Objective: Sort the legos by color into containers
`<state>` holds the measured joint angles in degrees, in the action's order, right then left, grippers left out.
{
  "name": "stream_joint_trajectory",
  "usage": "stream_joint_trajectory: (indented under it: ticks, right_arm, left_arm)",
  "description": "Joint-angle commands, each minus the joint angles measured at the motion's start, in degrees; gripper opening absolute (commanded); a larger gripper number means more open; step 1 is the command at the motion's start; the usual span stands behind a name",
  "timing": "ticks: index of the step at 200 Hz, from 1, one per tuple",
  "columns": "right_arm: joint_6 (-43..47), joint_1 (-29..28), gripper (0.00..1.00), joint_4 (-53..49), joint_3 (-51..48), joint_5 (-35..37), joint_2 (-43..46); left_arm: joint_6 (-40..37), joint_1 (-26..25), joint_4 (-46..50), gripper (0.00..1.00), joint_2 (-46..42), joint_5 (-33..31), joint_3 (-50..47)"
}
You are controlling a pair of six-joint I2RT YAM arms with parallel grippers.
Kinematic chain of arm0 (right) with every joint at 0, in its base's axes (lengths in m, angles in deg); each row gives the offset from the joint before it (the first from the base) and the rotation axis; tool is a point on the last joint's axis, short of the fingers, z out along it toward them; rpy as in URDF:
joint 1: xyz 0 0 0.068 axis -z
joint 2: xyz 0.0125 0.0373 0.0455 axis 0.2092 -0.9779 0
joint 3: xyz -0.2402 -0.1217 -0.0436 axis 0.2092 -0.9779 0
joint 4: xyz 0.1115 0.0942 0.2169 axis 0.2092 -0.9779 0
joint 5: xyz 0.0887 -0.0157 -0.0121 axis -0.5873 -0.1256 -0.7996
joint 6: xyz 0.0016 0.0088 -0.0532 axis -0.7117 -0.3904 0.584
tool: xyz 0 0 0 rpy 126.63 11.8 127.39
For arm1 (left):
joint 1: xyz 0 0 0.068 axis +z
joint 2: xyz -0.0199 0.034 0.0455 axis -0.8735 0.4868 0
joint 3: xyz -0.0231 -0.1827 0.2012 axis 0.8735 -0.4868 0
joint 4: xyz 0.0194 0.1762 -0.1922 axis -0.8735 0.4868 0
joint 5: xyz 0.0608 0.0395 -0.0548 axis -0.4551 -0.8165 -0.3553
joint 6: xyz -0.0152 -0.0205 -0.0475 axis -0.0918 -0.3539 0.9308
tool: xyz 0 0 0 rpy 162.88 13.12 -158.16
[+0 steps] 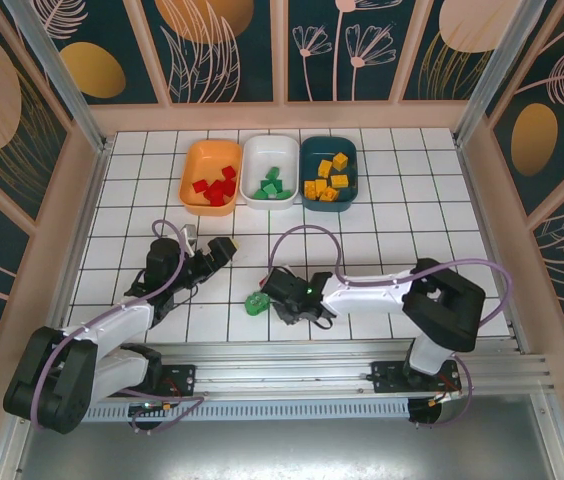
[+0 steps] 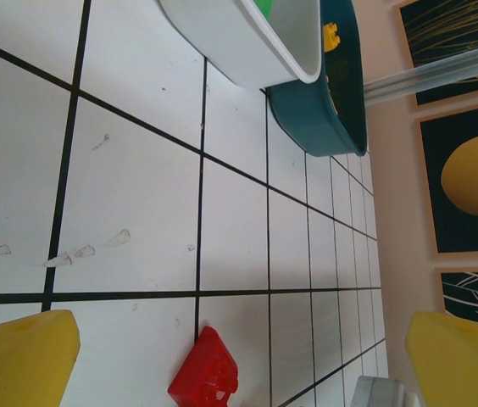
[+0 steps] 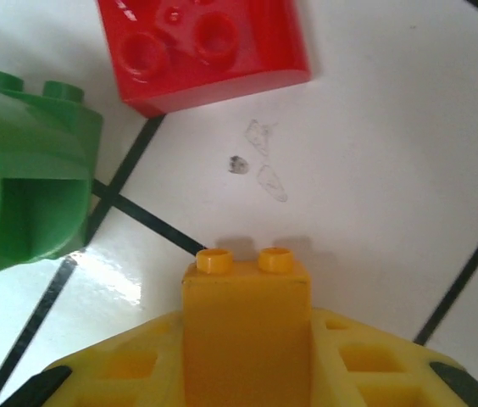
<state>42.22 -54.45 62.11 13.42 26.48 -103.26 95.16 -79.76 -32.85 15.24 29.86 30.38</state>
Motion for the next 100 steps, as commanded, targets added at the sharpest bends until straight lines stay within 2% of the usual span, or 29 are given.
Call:
stream_joint_trajectory:
  ticks: [1,19,35,61,79,100]
  right_arm:
    - [-0.3,1.6,0.31,0.8,-1.1,6.5,5.2]
    - [2.2,4.0,0.31,1.4,-0.1,9.7,7.4]
    - [5.2,8.9,0.30,2.5,2.2,11.4,8.2]
    - [8.0,20.8,0.29,8.9,5.2,8.7,8.0]
    - [7.2,28.4,0.29,14.2,7.4,6.0,5.7]
    - [6.7,34.7,0.29,16.6,12.2,3.7,0.3]
  left_arm:
    - [0.1,-0.3,0.4,0.98,0.8,-1.3,2.4]
    - [0.7,-0.3,2.0,0.99,2.0,-2.4,3.1]
    - [2.7,-0.4,0.3,0.99,3.5,-2.1,2.7]
    - [6.9,-3.5,-3.8,0.98,6.8,-3.8,5.3]
    - [4.9,-8.0,-1.9,0.98,9.5,-6.6,12.0]
    - [4.8,-9.1,-1.8,0.99,11.8,-6.4,15.6]
